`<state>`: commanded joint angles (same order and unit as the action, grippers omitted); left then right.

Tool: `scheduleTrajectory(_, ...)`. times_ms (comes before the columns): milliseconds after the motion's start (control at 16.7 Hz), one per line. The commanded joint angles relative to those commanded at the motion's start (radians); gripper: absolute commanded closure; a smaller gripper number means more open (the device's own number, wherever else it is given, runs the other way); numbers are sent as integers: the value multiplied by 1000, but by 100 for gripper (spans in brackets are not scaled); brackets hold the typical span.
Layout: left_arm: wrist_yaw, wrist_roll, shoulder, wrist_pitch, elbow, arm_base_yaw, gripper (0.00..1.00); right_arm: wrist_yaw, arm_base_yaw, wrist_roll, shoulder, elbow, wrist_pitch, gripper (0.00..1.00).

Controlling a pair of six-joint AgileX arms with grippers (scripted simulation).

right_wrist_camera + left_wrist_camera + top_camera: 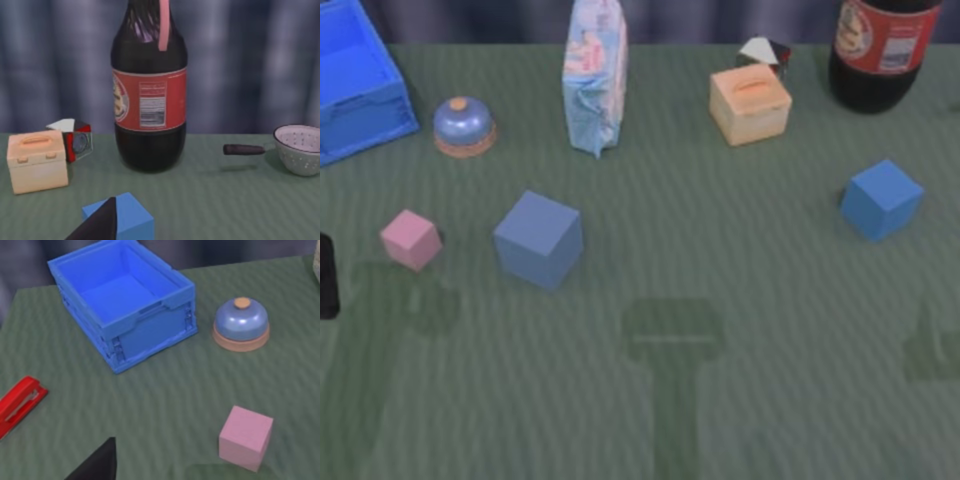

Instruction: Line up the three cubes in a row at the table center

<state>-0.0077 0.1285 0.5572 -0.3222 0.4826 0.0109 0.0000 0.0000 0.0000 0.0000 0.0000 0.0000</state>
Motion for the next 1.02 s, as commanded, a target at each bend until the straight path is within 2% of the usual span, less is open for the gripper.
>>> scheduleTrajectory(660, 11, 256, 1159, -602, 913, 51, 0, 0, 0, 0, 0, 0, 0, 0)
scheduleTrajectory(1020, 11, 335, 1549, -800, 1217, 61, 0, 0, 0, 0, 0, 0, 0, 0)
